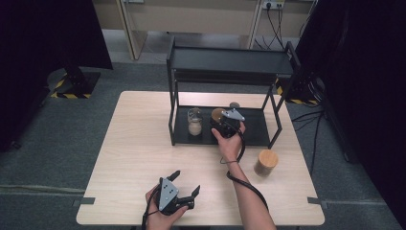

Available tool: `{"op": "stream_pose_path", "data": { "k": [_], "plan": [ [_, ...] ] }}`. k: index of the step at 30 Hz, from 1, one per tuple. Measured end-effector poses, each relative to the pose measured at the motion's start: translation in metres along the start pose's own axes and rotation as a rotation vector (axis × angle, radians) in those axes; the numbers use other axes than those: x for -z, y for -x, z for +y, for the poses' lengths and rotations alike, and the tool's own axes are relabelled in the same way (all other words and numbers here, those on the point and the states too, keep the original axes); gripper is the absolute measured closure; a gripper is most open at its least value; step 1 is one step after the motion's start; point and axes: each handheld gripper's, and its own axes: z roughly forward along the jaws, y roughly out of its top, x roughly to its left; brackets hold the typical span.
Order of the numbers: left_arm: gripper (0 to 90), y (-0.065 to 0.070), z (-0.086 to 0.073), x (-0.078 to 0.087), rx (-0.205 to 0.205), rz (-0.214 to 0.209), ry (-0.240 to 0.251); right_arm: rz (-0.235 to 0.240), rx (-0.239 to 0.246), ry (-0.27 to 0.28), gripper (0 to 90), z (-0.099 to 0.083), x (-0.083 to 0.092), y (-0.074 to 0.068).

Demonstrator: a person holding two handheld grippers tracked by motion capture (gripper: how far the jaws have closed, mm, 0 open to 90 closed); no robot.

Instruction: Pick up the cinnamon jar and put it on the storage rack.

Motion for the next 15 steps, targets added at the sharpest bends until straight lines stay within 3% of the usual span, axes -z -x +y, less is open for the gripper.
{"op": "stream_pose_path", "data": {
  "k": [15],
  "plan": [
    [12.0, 0.0005, 0.0000, -0.0002, -0.003, 0.000, 0.002, 0.011, -0.024, 0.001, 15.7, 0.0033, 0.0070, 0.0027]
  ]
}}
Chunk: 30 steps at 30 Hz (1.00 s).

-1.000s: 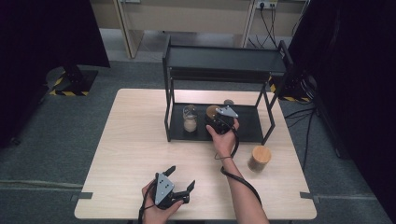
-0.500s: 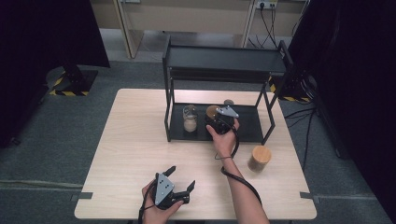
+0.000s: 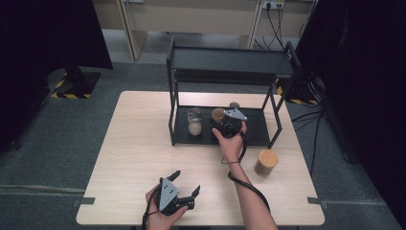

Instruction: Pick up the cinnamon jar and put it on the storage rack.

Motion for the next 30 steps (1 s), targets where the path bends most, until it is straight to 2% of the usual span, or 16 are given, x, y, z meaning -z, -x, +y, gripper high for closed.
{"op": "stream_pose_path", "data": {
  "k": [30],
  "plan": [
    [12.0, 0.000, 0.000, 0.000, -0.003, 0.000, 0.001, 0.043, -0.031, -0.027, 5.3, -0.005, 0.011, 0.005]
  ]
}}
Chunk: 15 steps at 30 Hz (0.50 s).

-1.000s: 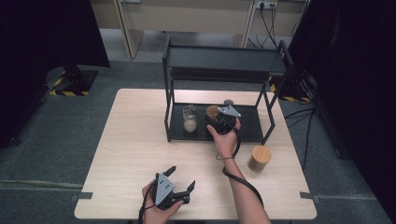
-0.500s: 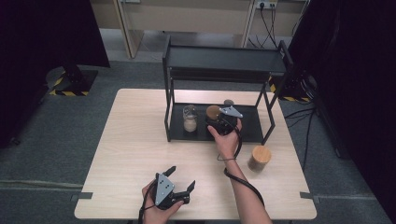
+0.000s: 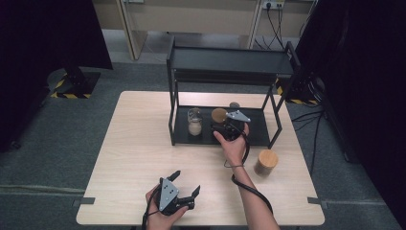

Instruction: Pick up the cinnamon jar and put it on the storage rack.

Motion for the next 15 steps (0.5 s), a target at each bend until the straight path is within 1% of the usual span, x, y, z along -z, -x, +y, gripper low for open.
{"op": "stream_pose_path", "data": {
  "k": [9, 15],
  "plan": [
    [12.0, 0.0000, -0.0001, 0.0001, 0.001, 0.001, 0.002, 0.015, 0.020, 0.004, 4.3, -0.0006, 0.0066, -0.0016],
    [12.0, -0.0001, -0.0001, 0.0001, 0.002, 0.000, 0.001, 0.025, 0.020, -0.004, 3.7, -0.0018, 0.0107, -0.0035]
  ]
}}
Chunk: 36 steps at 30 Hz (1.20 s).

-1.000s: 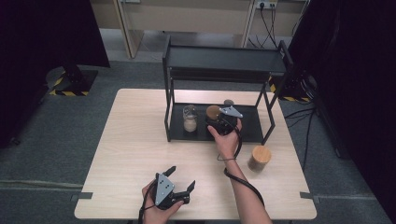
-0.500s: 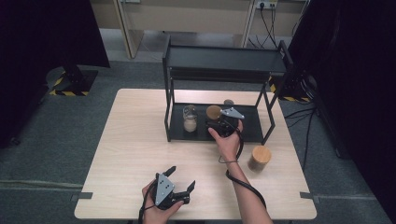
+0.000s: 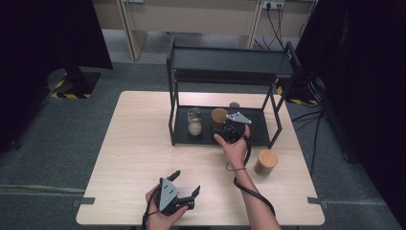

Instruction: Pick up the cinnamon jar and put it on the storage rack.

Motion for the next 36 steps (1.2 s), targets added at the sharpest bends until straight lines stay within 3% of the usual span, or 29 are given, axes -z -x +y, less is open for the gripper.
{"op": "stream_pose_path", "data": {
  "k": [36],
  "plan": [
    [12.0, 0.000, 0.000, 0.000, 0.003, 0.001, 0.002, 0.056, 0.027, 0.025, 3.3, -0.018, 0.037, -0.005]
  ]
}}
